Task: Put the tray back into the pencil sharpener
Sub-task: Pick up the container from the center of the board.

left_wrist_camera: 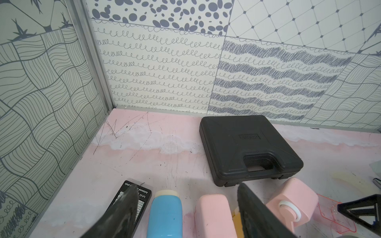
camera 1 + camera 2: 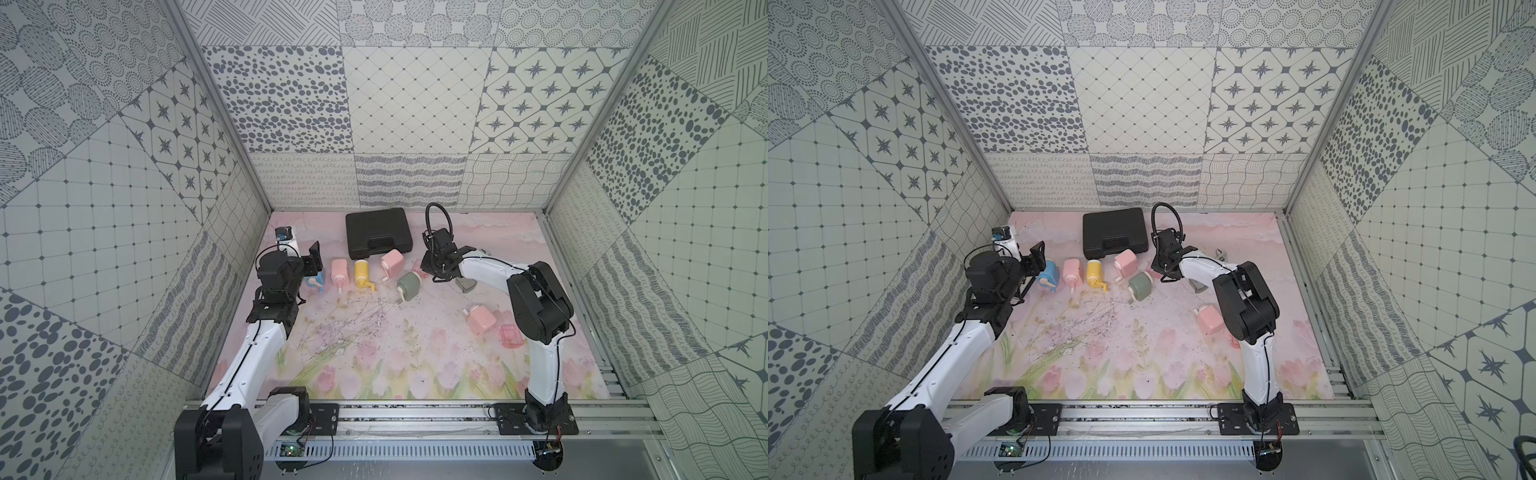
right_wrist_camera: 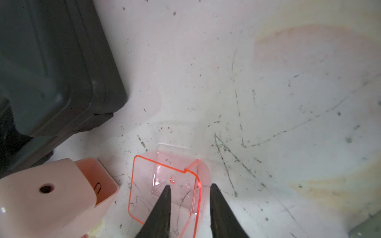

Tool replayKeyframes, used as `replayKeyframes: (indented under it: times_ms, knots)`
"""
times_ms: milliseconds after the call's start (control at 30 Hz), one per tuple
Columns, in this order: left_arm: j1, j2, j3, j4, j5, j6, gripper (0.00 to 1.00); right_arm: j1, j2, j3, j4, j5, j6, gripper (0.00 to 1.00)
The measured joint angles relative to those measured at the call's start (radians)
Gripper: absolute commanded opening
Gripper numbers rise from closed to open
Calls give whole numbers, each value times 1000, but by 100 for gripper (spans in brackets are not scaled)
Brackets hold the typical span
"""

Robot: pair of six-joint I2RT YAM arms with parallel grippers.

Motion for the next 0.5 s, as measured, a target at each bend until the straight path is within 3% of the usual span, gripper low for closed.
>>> replayKeyframes:
  times_ms: [167, 500]
  knots:
    - [0, -8, 0, 1, 0, 0, 75, 0, 18, 31, -46, 19, -10, 20]
    - [0, -49, 1, -3, -3, 13, 74, 0, 39, 98, -115, 26, -27, 14]
